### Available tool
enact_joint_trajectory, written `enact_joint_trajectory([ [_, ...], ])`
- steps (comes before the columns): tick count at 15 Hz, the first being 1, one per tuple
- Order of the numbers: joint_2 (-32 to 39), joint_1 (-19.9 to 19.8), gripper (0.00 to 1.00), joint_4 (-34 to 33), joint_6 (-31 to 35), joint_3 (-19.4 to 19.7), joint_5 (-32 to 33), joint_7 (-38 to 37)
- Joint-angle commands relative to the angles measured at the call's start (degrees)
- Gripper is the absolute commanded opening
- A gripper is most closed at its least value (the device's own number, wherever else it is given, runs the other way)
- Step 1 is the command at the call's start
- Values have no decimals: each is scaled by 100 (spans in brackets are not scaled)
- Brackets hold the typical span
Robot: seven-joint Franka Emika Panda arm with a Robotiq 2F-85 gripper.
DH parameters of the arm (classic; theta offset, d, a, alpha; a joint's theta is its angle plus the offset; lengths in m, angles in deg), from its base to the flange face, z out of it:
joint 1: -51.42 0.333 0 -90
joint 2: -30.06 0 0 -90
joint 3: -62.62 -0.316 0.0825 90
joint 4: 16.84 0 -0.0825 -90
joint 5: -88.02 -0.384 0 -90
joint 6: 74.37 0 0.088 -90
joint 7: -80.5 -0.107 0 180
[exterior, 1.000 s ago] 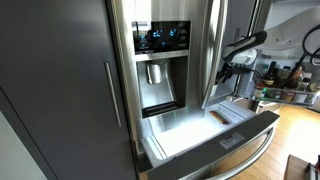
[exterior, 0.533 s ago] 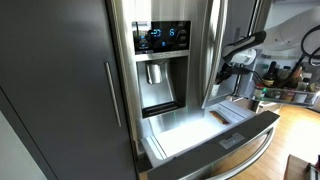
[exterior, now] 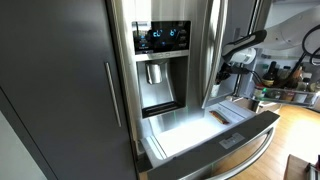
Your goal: Take the candy bar out of the cup
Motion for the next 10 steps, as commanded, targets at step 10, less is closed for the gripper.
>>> enact_joint_trajectory([
  [10,-1860,538,1,1860,-1108,240,923,242],
])
